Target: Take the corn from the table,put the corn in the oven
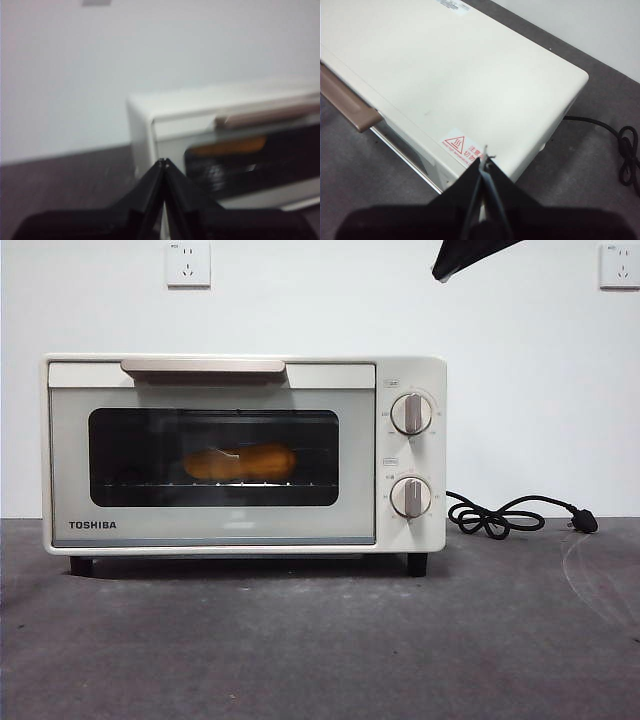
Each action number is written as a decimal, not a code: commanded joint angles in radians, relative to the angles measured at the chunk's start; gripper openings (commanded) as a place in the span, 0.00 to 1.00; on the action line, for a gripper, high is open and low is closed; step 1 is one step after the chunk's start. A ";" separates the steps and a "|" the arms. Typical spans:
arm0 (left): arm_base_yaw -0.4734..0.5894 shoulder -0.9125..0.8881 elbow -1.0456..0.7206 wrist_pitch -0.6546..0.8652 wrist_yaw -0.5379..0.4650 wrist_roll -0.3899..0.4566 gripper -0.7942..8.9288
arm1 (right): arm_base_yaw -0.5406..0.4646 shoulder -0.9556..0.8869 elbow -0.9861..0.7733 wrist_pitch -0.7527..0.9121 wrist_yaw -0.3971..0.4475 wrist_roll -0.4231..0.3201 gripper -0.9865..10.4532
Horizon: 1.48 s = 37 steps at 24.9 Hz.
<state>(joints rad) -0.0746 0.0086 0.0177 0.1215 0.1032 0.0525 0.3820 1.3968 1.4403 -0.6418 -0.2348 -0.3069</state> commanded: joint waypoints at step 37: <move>0.000 0.008 -0.007 -0.290 -0.070 0.000 0.08 | 0.003 -0.001 0.004 0.006 0.001 -0.002 0.09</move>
<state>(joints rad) -0.0746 0.0158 0.0177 -0.1787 0.0307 0.0521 0.3824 1.3968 1.4406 -0.6418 -0.2344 -0.3069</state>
